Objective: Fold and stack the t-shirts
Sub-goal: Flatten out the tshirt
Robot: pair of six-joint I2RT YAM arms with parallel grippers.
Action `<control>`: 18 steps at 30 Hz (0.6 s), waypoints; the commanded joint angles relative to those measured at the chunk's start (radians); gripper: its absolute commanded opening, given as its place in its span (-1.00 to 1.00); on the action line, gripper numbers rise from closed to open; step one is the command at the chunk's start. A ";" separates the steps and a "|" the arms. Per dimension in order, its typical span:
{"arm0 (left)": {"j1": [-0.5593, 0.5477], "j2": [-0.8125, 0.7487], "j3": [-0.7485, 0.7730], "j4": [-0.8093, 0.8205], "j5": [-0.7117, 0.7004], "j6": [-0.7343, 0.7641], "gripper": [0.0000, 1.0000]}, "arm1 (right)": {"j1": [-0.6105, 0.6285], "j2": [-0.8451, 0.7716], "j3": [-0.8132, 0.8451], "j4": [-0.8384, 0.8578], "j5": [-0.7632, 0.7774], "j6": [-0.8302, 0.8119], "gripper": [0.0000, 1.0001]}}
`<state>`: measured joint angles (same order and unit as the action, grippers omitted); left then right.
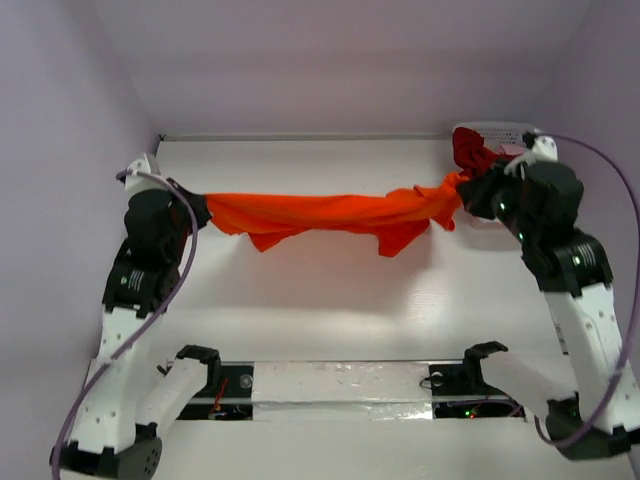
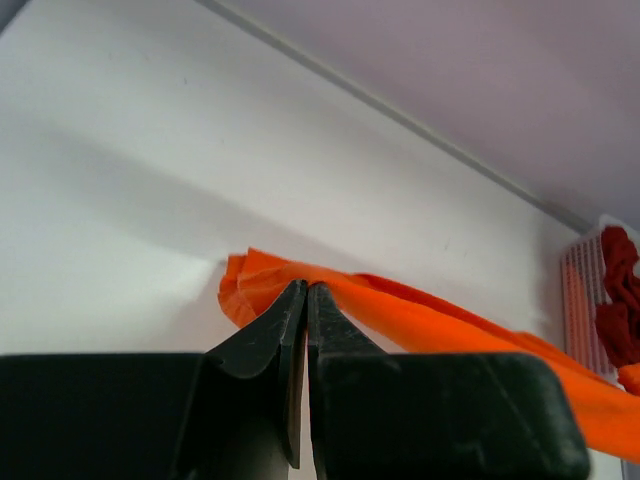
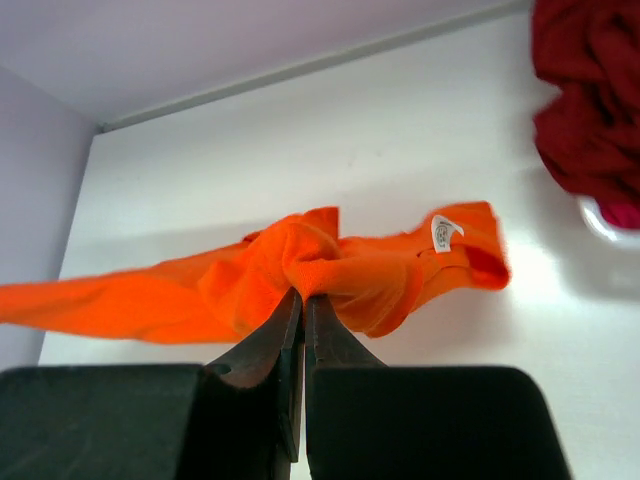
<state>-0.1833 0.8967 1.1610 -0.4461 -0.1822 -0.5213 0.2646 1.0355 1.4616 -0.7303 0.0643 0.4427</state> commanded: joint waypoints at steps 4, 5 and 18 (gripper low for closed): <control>-0.070 -0.218 -0.090 -0.233 -0.036 -0.052 -1.00 | -0.005 -0.314 -0.240 -0.128 0.019 0.010 -1.00; -0.079 -0.244 -0.092 -0.258 -0.034 -0.054 -1.00 | -0.005 -0.387 -0.251 -0.145 0.014 0.017 -1.00; -0.079 -0.490 0.207 -0.467 -0.089 -0.029 -1.00 | -0.005 -0.690 -0.083 -0.448 0.080 0.051 -1.00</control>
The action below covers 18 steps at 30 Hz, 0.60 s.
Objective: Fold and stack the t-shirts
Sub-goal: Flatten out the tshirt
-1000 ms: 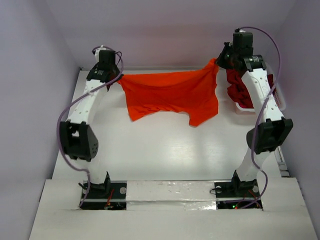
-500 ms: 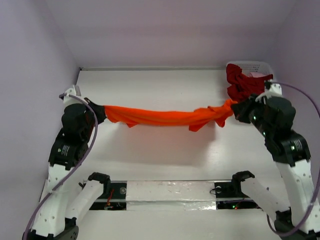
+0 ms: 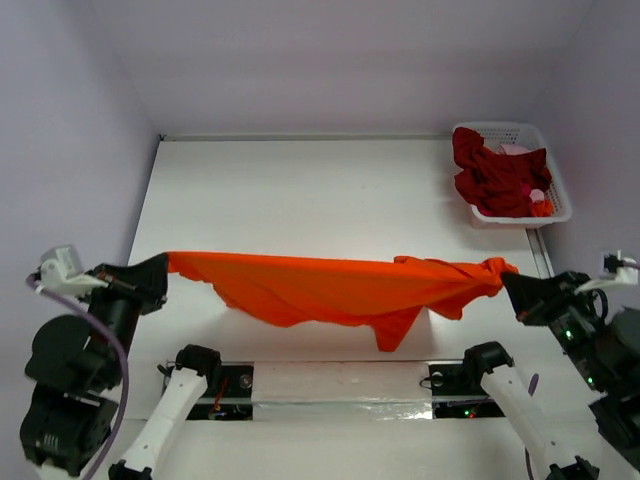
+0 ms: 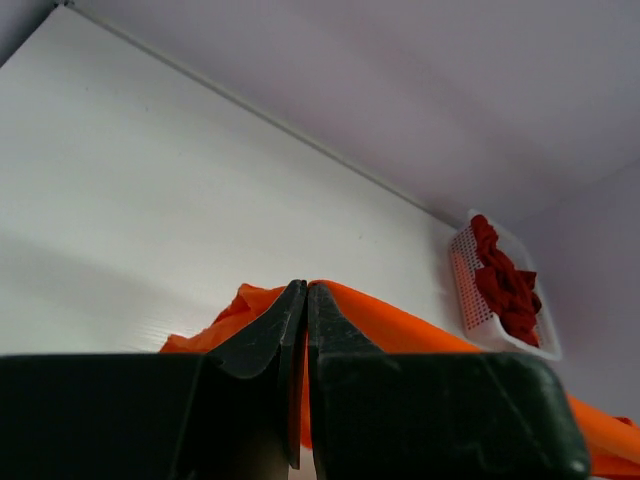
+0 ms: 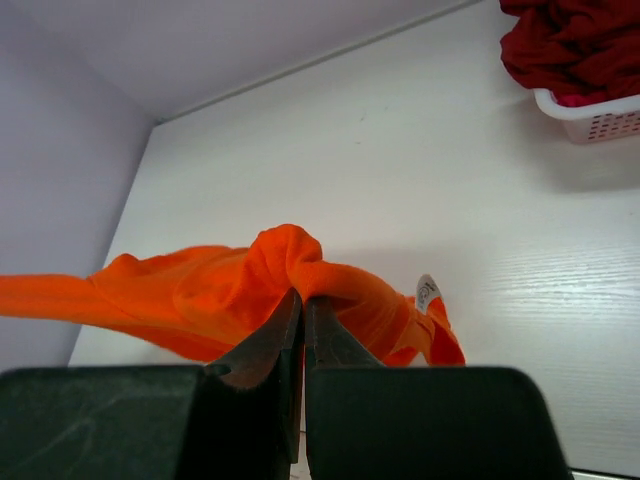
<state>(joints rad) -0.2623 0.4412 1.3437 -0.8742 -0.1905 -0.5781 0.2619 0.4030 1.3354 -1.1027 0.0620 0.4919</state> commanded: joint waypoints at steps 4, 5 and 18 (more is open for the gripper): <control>0.000 -0.085 0.081 -0.086 -0.107 0.031 -1.00 | -0.003 -0.134 0.079 -0.238 0.122 0.022 -1.00; 0.000 -0.082 0.090 -0.104 -0.109 0.032 -1.00 | -0.003 -0.150 0.082 -0.255 0.119 0.025 -1.00; 0.021 0.033 0.086 -0.151 -0.081 -0.023 -1.00 | -0.003 0.022 0.068 -0.119 0.067 -0.032 -1.00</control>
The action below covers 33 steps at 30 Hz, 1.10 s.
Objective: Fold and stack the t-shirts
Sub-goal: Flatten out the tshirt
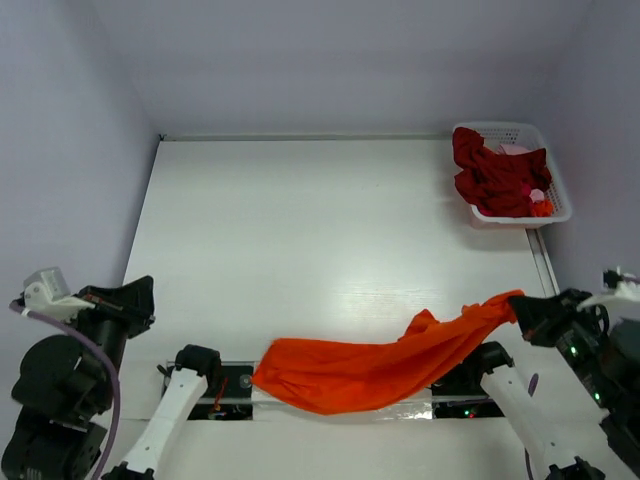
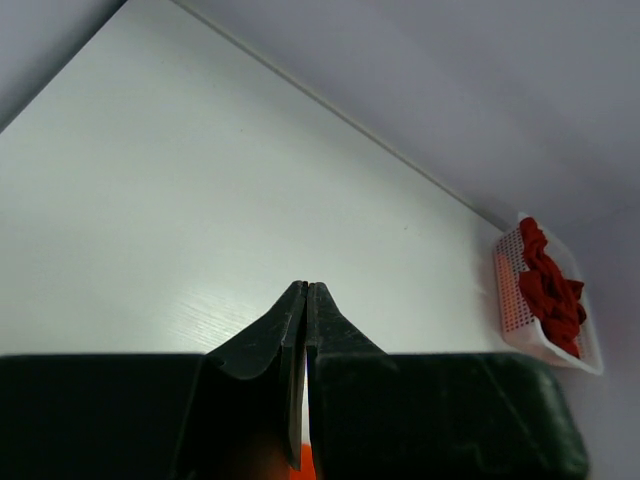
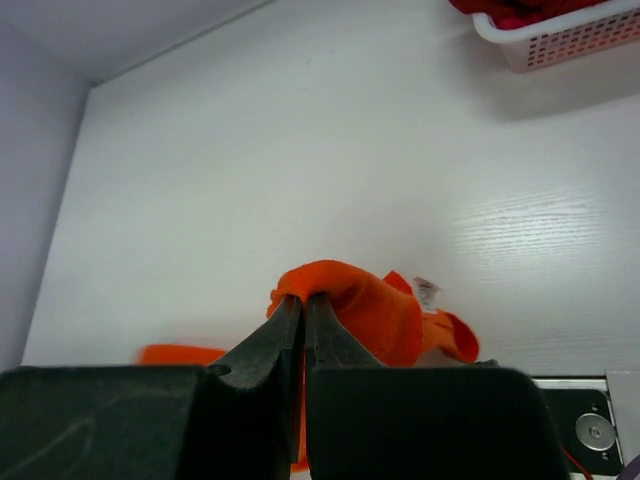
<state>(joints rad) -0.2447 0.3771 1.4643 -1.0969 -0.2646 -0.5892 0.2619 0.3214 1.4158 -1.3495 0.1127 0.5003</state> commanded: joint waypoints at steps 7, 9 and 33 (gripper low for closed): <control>0.004 0.362 0.014 0.212 -0.040 0.006 -1.00 | -0.003 0.349 0.043 0.320 -0.086 -0.032 -1.00; -0.005 0.432 0.051 0.181 -0.106 -0.006 -1.00 | -0.003 0.444 0.067 0.323 -0.103 -0.045 -1.00; -0.005 0.318 -0.409 -0.020 0.734 -0.135 0.62 | 0.007 0.745 0.261 0.417 -0.125 -0.011 -1.00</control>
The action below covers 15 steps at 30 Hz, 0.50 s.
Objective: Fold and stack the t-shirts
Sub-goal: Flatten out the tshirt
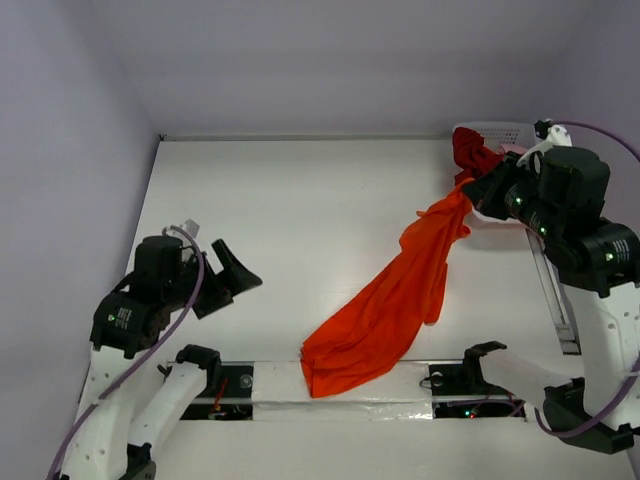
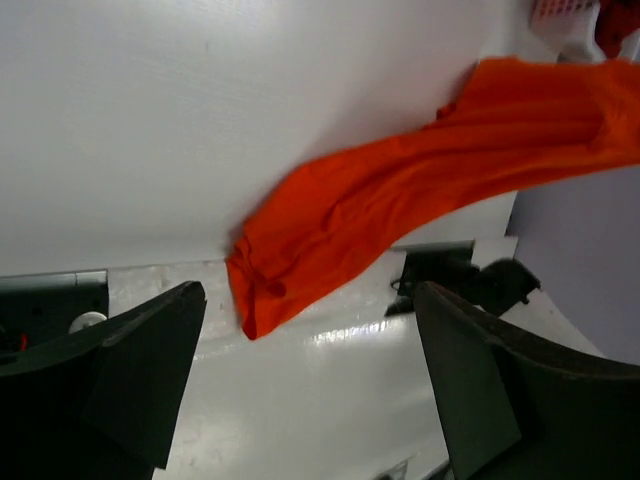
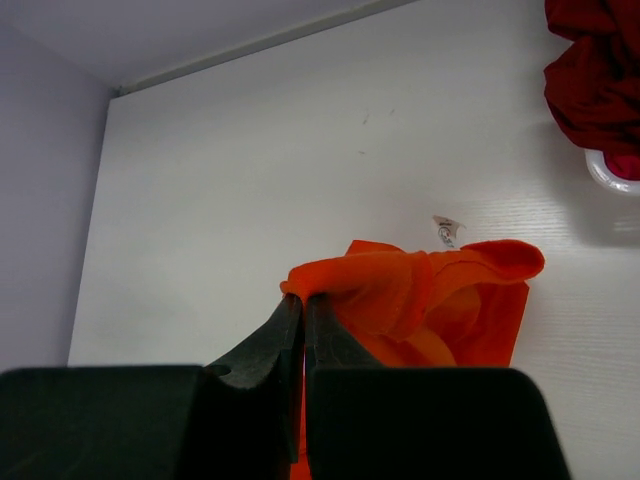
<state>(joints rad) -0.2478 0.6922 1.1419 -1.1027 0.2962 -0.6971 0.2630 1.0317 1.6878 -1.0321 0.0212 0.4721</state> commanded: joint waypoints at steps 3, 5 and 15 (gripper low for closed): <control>-0.002 -0.010 -0.259 0.102 0.334 -0.039 0.92 | 0.005 0.066 -0.025 0.145 -0.058 0.022 -1.00; -0.002 -0.008 -0.407 0.177 0.398 -0.077 0.92 | 0.015 0.093 -0.013 0.171 -0.058 0.014 -1.00; -0.042 0.081 -0.510 0.350 0.525 -0.118 0.82 | 0.015 0.355 0.180 0.233 -0.040 -0.023 -1.00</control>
<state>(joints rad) -0.2707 0.7712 0.5545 -0.7780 0.7578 -0.8181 0.2699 1.3502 1.7729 -0.9066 -0.0223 0.4702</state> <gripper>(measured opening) 0.914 0.023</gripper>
